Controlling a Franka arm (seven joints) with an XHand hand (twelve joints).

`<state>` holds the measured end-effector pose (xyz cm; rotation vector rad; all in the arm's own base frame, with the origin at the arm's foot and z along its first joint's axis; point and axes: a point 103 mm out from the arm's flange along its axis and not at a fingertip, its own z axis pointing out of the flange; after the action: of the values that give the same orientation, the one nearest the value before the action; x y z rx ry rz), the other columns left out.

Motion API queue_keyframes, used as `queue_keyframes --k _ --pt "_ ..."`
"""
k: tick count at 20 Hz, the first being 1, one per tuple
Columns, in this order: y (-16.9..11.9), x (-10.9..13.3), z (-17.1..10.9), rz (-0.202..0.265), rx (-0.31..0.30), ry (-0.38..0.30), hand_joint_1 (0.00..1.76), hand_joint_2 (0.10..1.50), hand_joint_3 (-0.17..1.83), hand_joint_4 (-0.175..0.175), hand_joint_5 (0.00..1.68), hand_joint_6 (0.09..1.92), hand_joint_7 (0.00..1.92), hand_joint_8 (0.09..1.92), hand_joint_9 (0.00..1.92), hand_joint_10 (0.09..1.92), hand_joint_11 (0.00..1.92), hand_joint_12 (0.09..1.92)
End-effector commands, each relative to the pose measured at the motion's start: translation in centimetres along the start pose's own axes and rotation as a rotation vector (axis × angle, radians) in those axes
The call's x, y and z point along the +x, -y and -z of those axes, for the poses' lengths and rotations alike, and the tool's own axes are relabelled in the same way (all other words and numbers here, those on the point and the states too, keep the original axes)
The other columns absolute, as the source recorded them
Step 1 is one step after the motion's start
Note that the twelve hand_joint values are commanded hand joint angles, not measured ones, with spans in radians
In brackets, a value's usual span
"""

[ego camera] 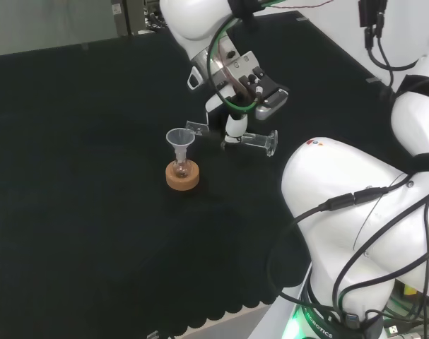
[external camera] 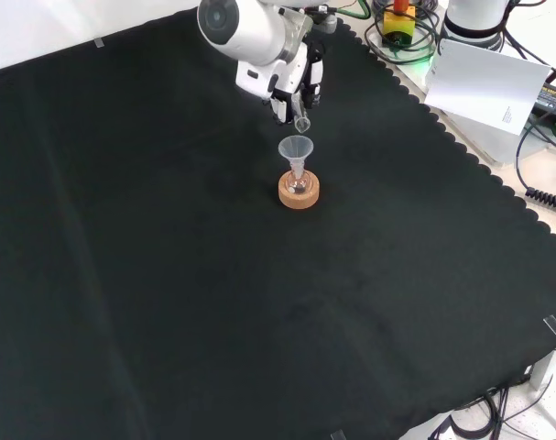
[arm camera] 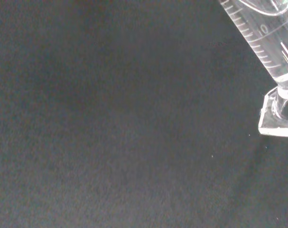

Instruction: Pour the water from the graduated cylinder into the round-bottom flask.

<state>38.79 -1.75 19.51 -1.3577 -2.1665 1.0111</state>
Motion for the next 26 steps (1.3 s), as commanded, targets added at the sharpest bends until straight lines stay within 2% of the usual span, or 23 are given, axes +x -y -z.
queue_keyframes --k 1,7,15,26 --pt "-0.4 -0.2 0.3 -0.022 0.091 0.016 1.25 1.14 0.00 -0.175 0.92 1.07 0.96 1.07 1.39 0.11 1.17 0.85" --pt "-0.4 -0.4 0.7 -0.025 0.162 0.010 1.25 1.14 0.00 -0.175 0.92 1.07 0.96 1.07 1.39 0.11 1.17 0.85" --pt "-0.4 -0.5 1.2 -0.032 0.213 0.014 1.25 1.13 0.00 -0.175 0.92 1.06 0.96 1.06 1.40 0.11 1.17 0.84" --pt "-0.3 -0.2 2.6 -0.046 0.254 0.037 1.25 1.13 0.00 -0.175 0.93 1.06 0.97 1.06 1.41 0.10 1.18 0.84"
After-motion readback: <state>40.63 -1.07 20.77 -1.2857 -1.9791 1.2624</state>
